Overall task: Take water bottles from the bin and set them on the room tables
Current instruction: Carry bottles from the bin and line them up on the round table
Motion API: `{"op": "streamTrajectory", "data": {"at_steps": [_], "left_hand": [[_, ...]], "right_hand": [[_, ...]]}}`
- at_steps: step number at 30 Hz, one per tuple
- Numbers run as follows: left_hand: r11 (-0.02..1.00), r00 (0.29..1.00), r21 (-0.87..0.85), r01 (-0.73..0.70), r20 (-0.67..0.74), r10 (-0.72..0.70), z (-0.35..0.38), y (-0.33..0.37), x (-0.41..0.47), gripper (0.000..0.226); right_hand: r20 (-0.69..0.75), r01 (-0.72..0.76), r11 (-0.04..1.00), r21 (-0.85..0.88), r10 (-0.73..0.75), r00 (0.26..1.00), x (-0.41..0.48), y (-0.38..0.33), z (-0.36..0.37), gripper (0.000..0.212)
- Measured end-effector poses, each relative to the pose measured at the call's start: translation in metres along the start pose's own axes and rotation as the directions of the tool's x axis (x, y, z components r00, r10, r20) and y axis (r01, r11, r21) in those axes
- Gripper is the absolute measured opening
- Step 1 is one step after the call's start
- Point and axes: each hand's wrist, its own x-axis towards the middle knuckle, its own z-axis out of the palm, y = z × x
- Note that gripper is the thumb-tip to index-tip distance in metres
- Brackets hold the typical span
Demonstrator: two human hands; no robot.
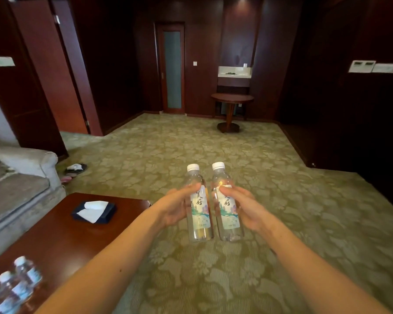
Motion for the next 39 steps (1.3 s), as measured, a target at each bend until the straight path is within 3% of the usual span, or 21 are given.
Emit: {"op": "streamTrajectory", "data": {"at_steps": [4,9,17,20,23,27,39], "left_hand": [[0.998,0.994,0.039,-0.056,-0.091,0.059,-0.001,0.006,0.061,0.059],[0.992,0.991,0.091,-0.09,-0.092,0.099,-0.006,0.019,0.145,0.054],[0.99,0.994,0.102,-0.097,-0.048,0.103,-0.029,0.066,0.309,0.048],[0.99,0.993,0.087,-0.112,-0.014,0.113,-0.04,0.098,0.378,0.038],[0.987,0.991,0.089,-0.134,0.026,0.132,-0.049,0.128,0.444,0.041],[0.99,0.991,0.058,-0.127,0.037,0.125,-0.057,0.153,0.526,0.046],[0.986,0.989,0.073,-0.147,-0.004,0.147,-0.045,0.214,0.815,0.059]], "right_hand": [[-0.023,0.028,1.0,0.001,-0.027,0.999,0.042,-0.014,-0.031,0.046],[-0.058,0.05,0.998,0.027,-0.049,0.997,0.111,-0.029,-0.072,0.042],[-0.15,0.051,0.997,-0.061,-0.059,0.987,0.264,-0.072,-0.123,0.07],[-0.17,0.05,0.998,-0.045,-0.057,0.984,0.33,-0.097,-0.139,0.06],[-0.194,0.073,0.997,-0.023,-0.076,0.978,0.388,-0.122,-0.159,0.059],[-0.208,0.073,0.997,0.003,-0.07,0.976,0.456,-0.149,-0.193,0.039],[-0.187,0.054,0.998,-0.038,-0.06,0.981,0.71,-0.226,-0.348,0.044]]}}
